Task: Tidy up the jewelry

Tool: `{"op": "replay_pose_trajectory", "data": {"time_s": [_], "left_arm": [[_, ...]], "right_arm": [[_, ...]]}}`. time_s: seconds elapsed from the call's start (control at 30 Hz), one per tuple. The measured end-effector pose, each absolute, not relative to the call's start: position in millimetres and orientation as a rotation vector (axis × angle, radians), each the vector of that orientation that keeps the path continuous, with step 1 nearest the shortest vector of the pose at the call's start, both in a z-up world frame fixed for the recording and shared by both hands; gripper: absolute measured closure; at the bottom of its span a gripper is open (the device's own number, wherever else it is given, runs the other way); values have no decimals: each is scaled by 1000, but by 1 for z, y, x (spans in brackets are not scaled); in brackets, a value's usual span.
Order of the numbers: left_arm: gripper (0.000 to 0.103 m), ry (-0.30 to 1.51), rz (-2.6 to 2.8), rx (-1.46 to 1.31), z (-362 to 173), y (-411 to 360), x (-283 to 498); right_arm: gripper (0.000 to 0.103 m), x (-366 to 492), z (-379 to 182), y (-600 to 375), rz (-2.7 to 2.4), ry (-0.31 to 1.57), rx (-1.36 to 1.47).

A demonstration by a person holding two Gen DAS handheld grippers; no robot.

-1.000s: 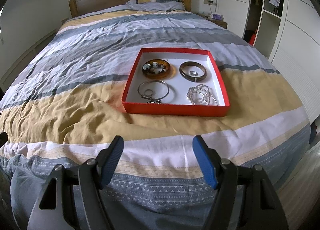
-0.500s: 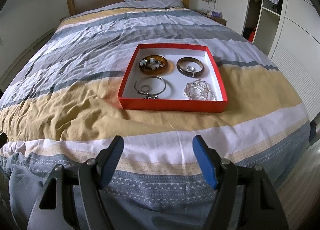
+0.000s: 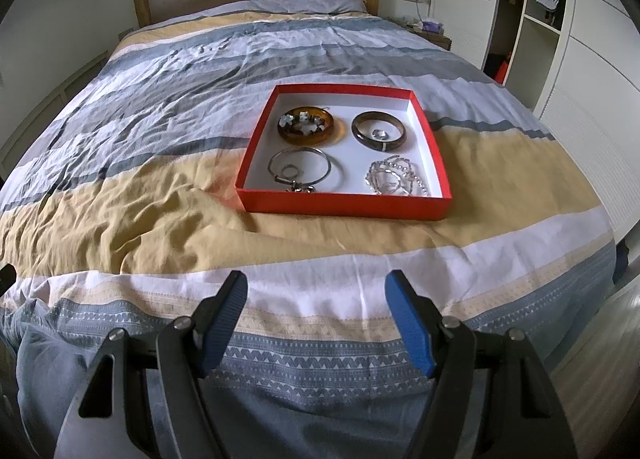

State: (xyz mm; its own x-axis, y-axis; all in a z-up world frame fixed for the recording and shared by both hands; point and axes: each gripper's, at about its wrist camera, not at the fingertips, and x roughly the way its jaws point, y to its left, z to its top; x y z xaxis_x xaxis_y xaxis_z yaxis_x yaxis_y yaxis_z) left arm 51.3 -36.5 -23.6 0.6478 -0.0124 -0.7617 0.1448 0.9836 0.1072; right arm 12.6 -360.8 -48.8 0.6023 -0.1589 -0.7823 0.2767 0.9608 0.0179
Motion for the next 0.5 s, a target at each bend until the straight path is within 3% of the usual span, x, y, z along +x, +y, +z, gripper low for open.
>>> {"op": "replay_pose_trajectory", "data": {"time_s": [0.5], "left_arm": [[1,861,-93,163,-24,-37,50]], "right_arm": [[33,11,-44,-362,-253,890,138]]}}
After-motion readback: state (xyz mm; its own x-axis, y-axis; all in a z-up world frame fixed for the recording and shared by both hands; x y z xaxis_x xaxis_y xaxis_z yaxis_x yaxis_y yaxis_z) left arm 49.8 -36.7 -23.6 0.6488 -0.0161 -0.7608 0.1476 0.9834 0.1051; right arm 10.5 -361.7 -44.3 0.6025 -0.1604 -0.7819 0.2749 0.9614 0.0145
